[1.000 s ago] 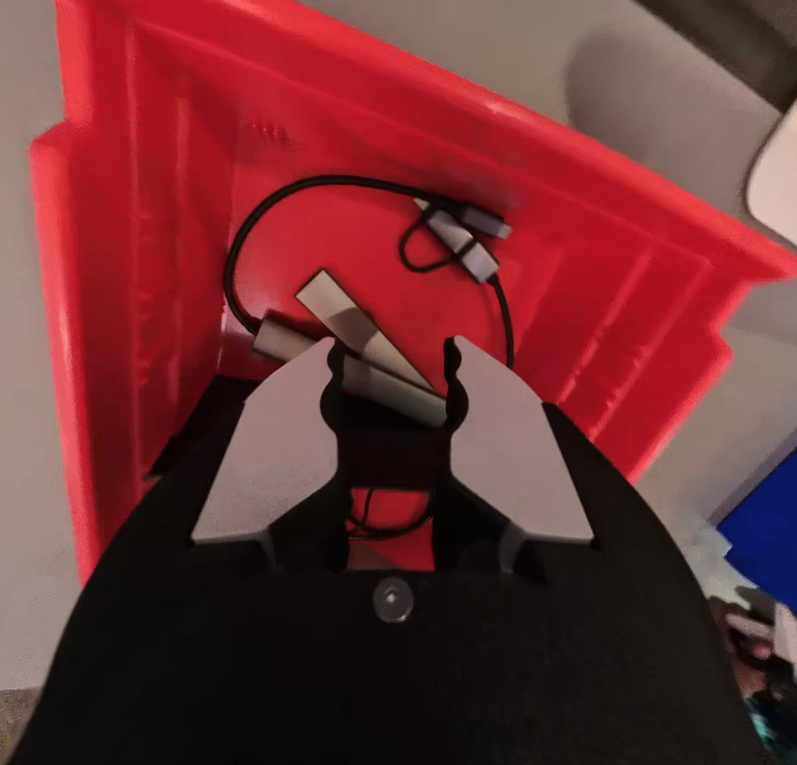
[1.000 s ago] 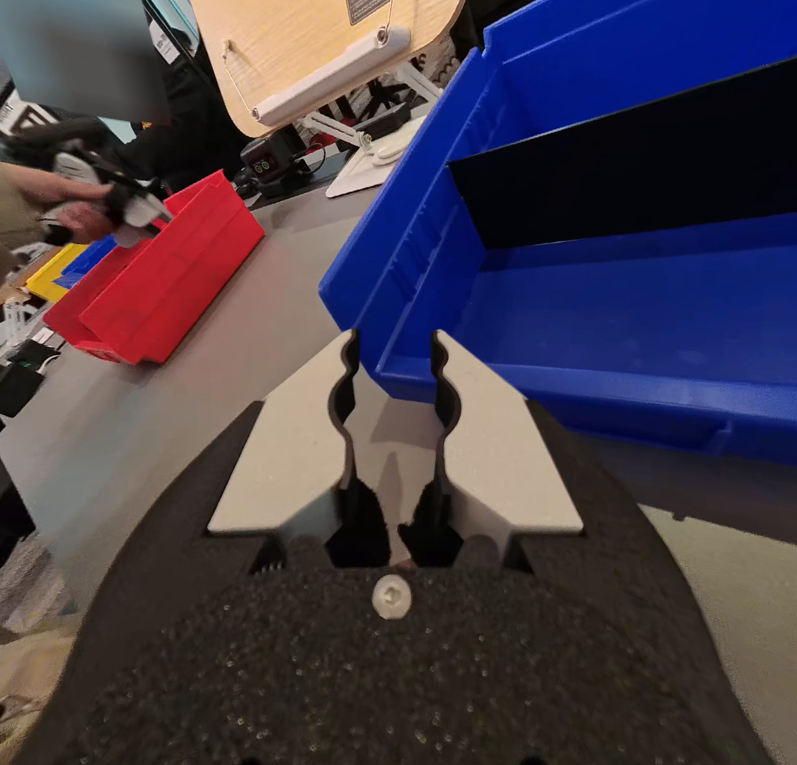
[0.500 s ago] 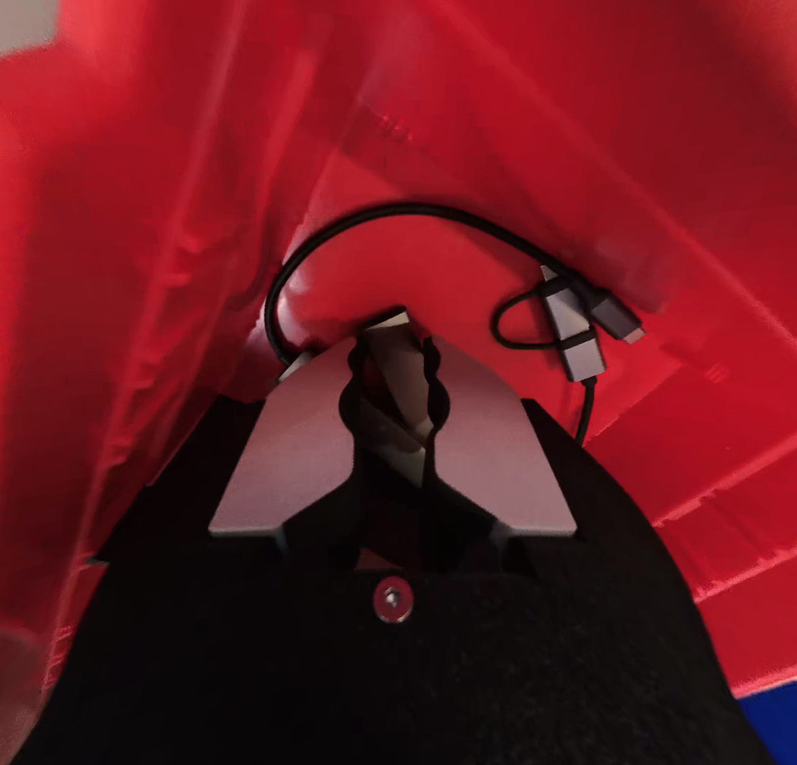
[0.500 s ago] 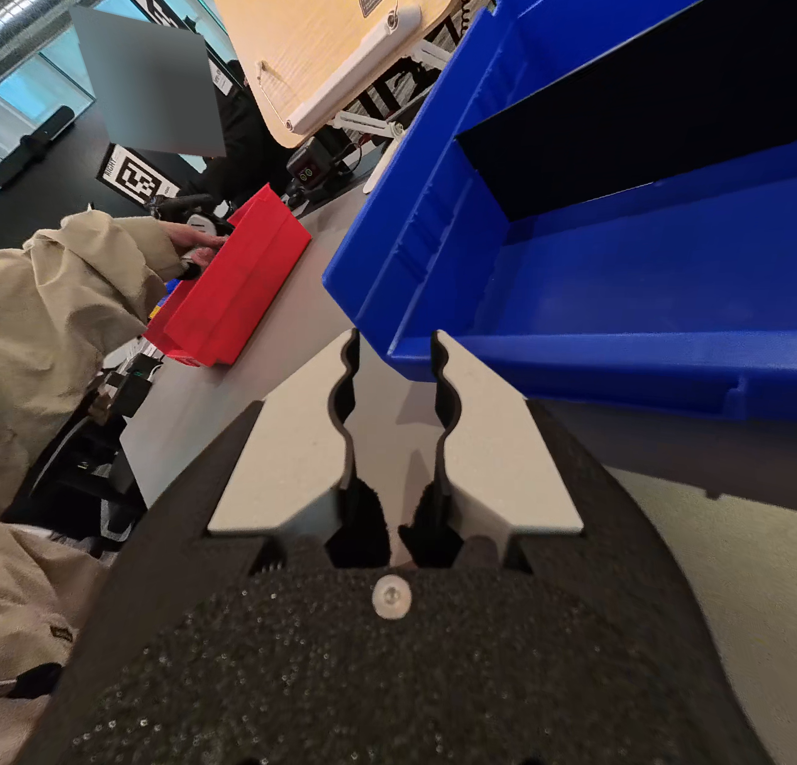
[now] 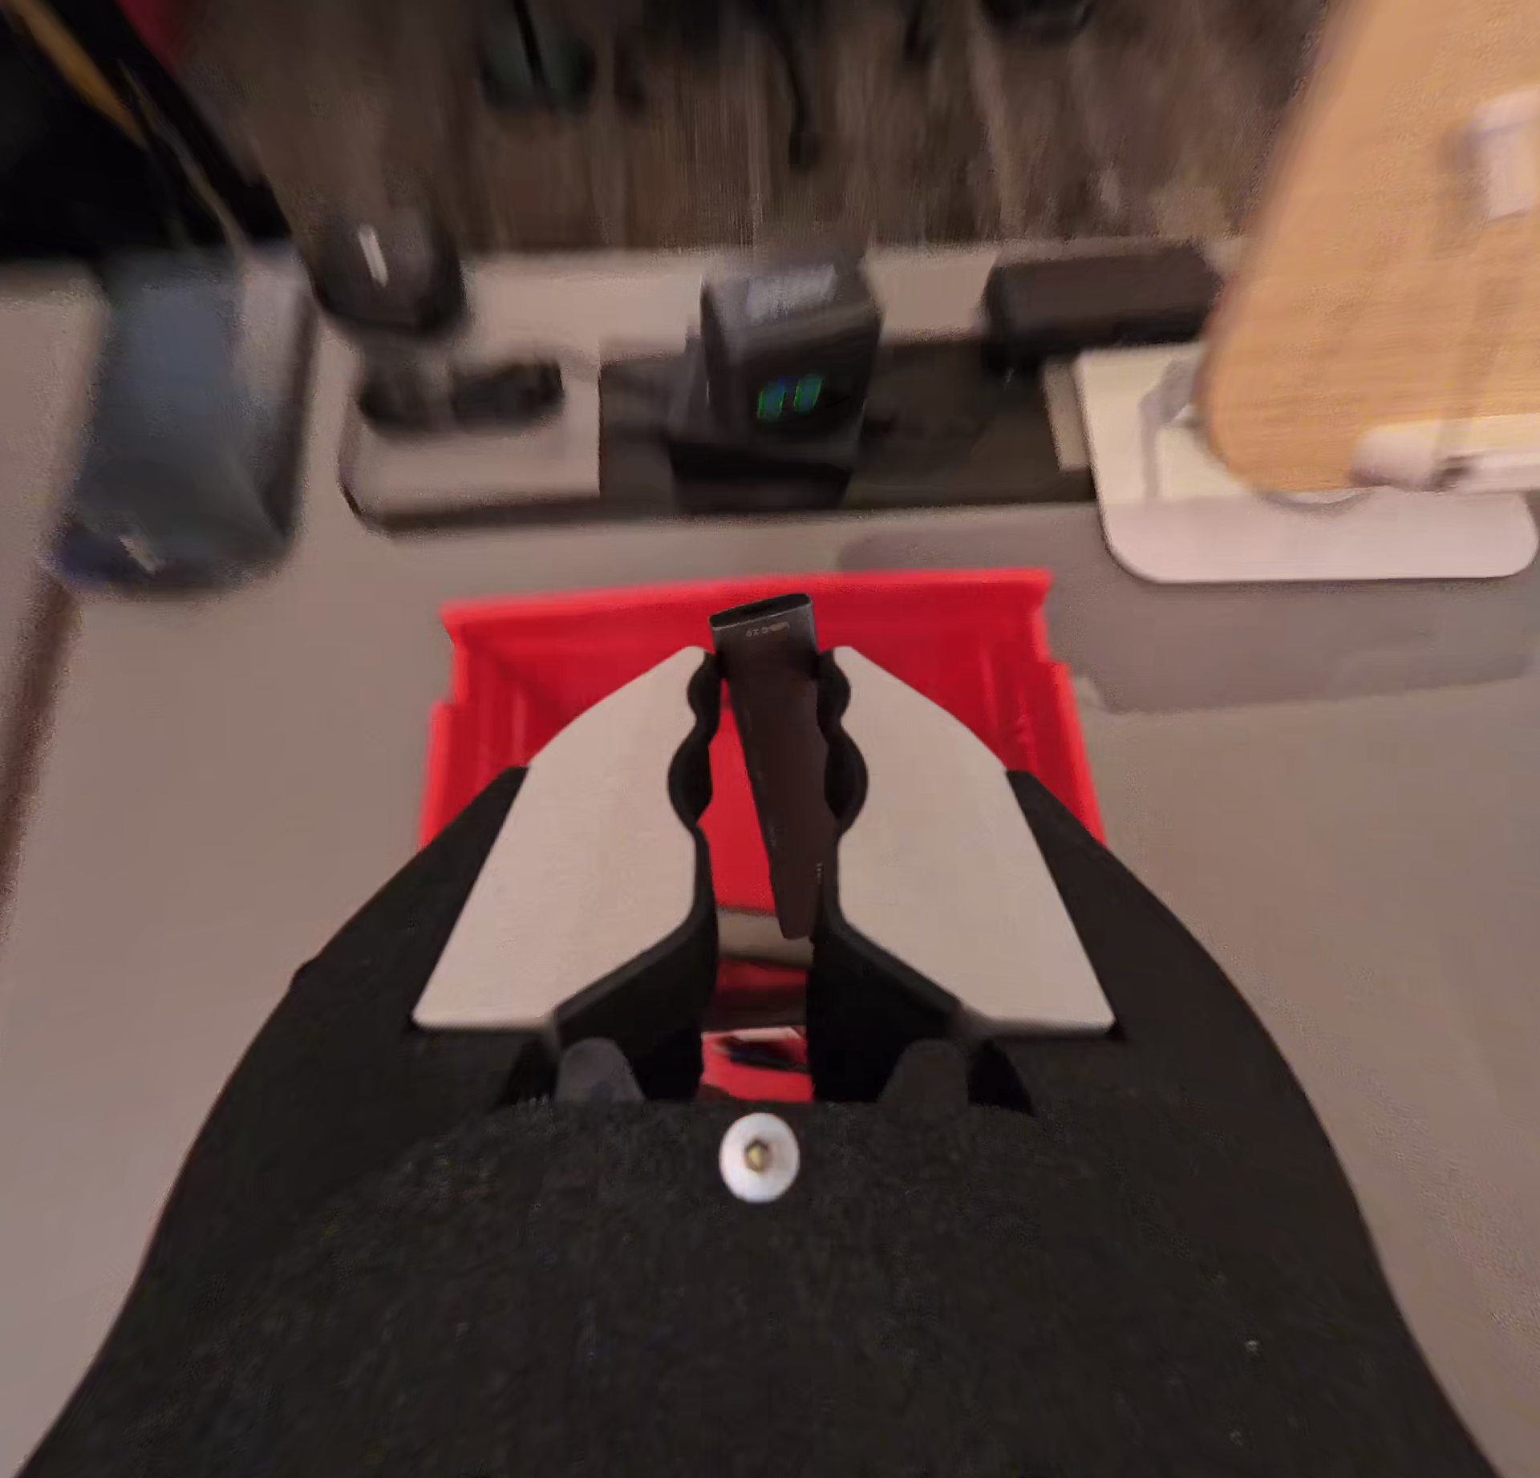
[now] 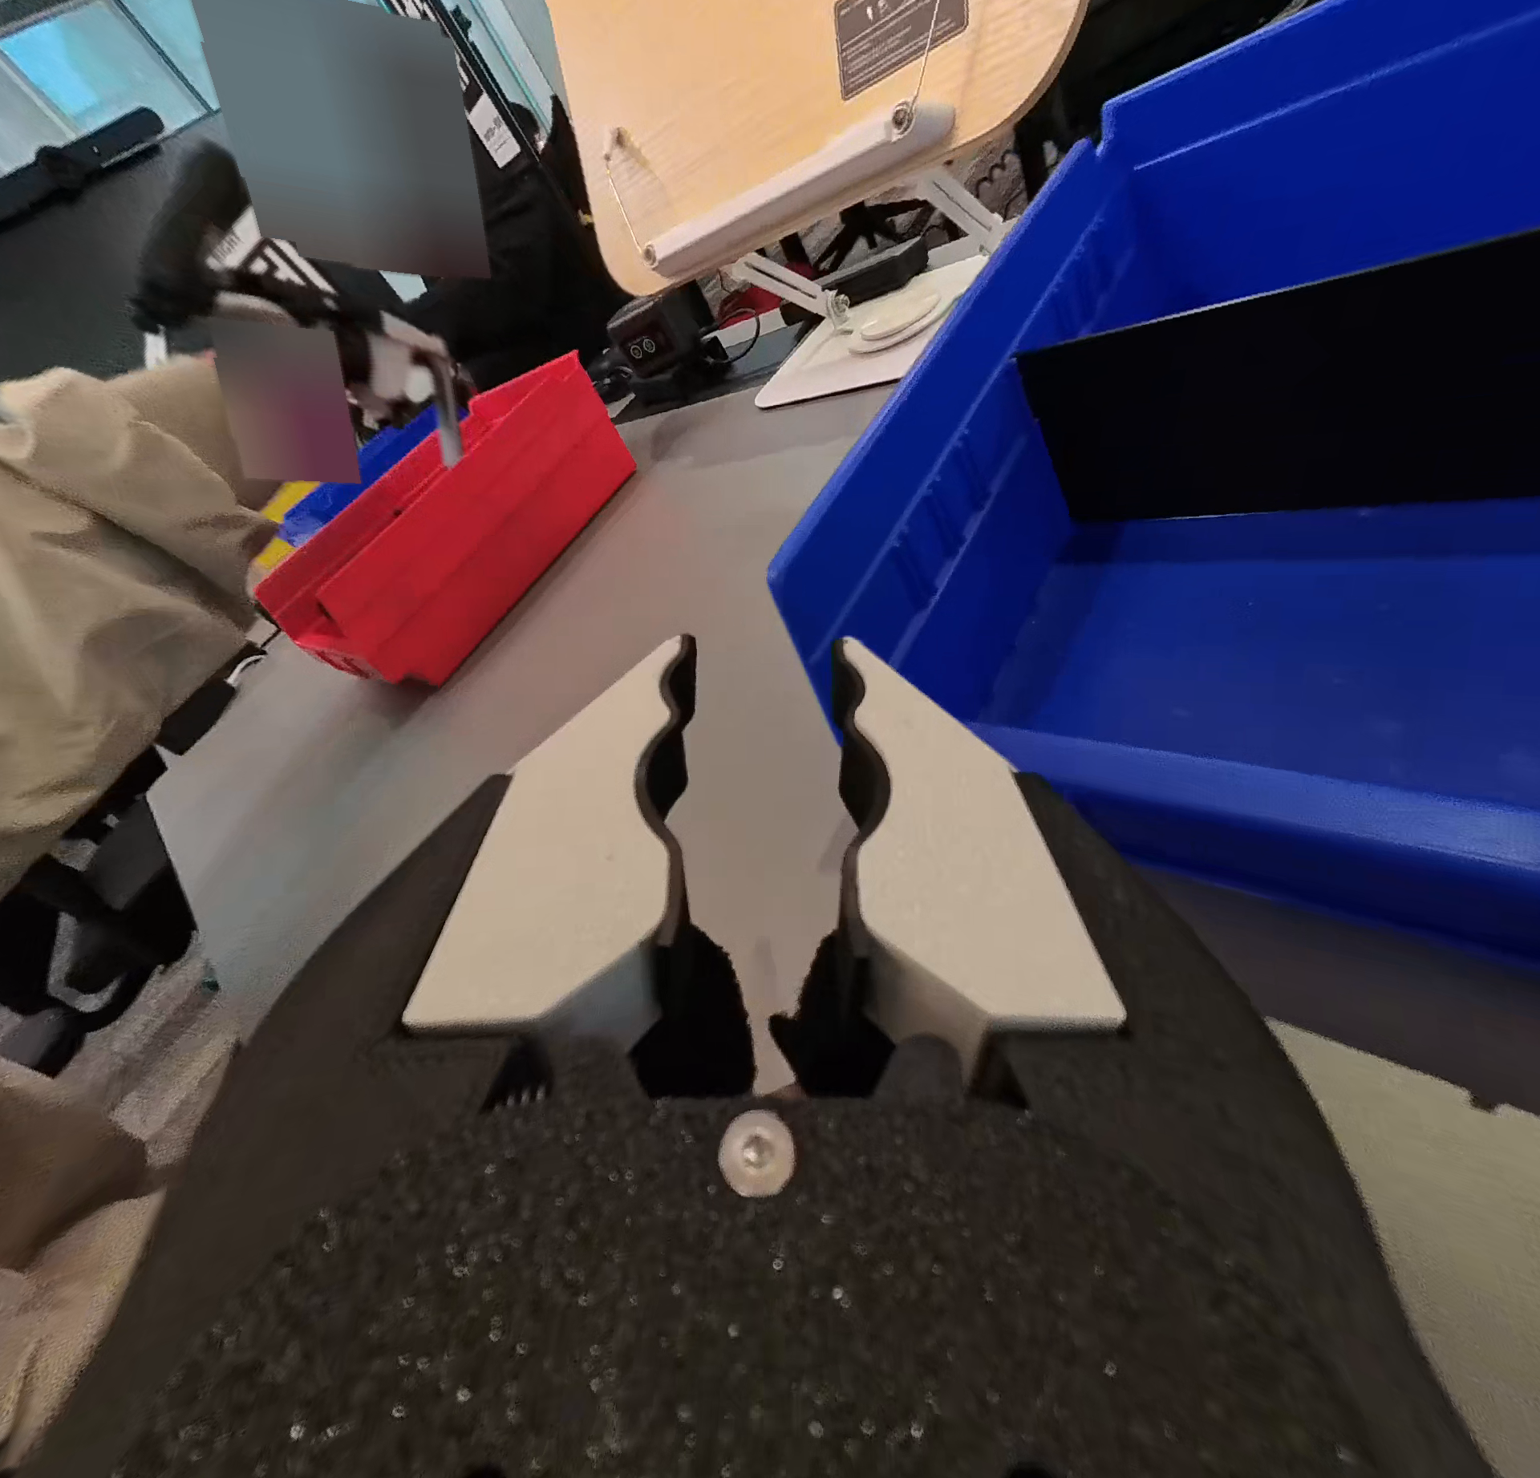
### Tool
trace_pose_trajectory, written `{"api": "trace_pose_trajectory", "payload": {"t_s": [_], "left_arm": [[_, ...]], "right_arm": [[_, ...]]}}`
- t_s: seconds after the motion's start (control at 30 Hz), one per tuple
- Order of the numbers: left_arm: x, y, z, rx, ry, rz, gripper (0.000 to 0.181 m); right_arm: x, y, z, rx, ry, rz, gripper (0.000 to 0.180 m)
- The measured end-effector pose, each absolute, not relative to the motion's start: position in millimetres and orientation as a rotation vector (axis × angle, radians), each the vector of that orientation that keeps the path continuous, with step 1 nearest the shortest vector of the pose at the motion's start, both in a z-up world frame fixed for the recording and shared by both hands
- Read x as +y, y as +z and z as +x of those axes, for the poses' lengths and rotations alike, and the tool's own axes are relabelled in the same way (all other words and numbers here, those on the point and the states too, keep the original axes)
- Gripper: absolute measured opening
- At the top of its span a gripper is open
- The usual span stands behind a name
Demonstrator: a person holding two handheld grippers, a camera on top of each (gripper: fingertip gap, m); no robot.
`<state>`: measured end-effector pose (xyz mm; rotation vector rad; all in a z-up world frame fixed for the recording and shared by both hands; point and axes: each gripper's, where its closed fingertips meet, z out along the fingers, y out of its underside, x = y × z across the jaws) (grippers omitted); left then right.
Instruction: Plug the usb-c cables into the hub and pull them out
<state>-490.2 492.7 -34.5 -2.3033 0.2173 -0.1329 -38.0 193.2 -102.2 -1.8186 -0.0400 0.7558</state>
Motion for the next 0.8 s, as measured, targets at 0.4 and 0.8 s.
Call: {"api": "trace_pose_trajectory", "payload": {"t_s": [0.4, 0.8], "left_arm": [[327, 107, -361, 1.001, 0.621, -1.187, 0.022], [200, 27, -223, 1.364, 0.682, -0.716, 0.021]], "right_arm": [[177, -41, -74, -0.191, 0.761, -1.669, 0.036], [184, 21, -212, -0.834, 0.664, -1.546, 0.035]]}}
